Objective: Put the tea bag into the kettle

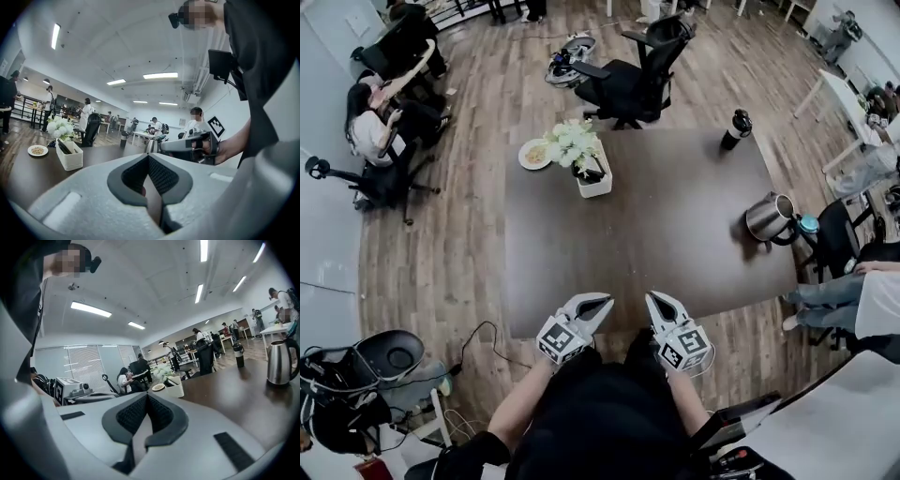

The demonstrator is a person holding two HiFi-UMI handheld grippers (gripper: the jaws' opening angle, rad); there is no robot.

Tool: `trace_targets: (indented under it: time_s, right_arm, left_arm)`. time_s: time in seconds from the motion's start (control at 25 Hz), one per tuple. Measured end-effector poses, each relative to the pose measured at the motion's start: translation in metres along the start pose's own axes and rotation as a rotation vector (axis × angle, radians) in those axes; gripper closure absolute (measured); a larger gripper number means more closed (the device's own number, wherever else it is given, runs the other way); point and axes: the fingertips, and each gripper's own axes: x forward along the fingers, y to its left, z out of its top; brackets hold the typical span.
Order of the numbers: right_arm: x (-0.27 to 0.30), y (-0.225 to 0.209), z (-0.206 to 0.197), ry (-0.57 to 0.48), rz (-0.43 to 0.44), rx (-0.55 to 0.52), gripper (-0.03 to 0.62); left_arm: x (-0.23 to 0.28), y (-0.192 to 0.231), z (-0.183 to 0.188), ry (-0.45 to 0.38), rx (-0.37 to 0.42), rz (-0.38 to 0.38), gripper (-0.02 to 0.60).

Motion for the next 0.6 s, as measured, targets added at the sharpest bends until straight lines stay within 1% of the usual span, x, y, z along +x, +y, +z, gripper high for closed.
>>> trace_targets:
  time_s: [0.08,0.16,0.24,0.32,0.44,0.6]
  right_arm:
    - [0.017,0.027,-0.011,0.013,0.011,0.017,0.588]
    - [0.031,0.052,-0.02,0.034,0.042,0.018,0.588]
    - [0.039,0.073,-0.024,0.061,0.091,-0.007,0.589]
    - [0.049,0.084,-0.025,0.076,0.136,-0.038,0.588]
    - [0.063,0.085,-0.021,0.076,0.171,-0.064,0.589]
    - [0.078,0.063,-0.012,0.06,0.181,-0.066,0.588]
  left_arm:
    - [-0.028,0.005,-0.01,0.014,-0.006,-0.004,0.577]
    - [-0.05,0.01,-0.017,0.022,-0.005,0.004,0.577]
    - [-0.067,0.016,-0.02,0.022,-0.006,0.034,0.577]
    - [-0.08,0.028,-0.02,0.026,-0.014,0.087,0.577]
    - [-0.087,0.048,-0.015,0.014,-0.032,0.171,0.577]
    - [-0.074,0.059,0.011,-0.048,-0.04,0.226,0.577]
